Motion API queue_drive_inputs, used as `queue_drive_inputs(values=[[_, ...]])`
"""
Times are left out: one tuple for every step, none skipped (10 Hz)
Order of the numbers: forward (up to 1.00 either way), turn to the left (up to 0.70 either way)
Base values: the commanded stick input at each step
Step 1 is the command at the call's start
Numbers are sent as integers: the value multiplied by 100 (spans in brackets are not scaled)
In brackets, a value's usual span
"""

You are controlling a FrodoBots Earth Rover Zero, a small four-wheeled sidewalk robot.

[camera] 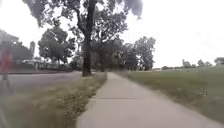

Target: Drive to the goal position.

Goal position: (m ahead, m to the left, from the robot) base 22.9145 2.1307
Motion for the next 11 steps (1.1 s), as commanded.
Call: queue_drive_inputs(values=[[100,0],[100,0],[100,0],[100,0],[100,0],[100,0],[100,0],[100,0],[100,0],[100,0],[100,0]])
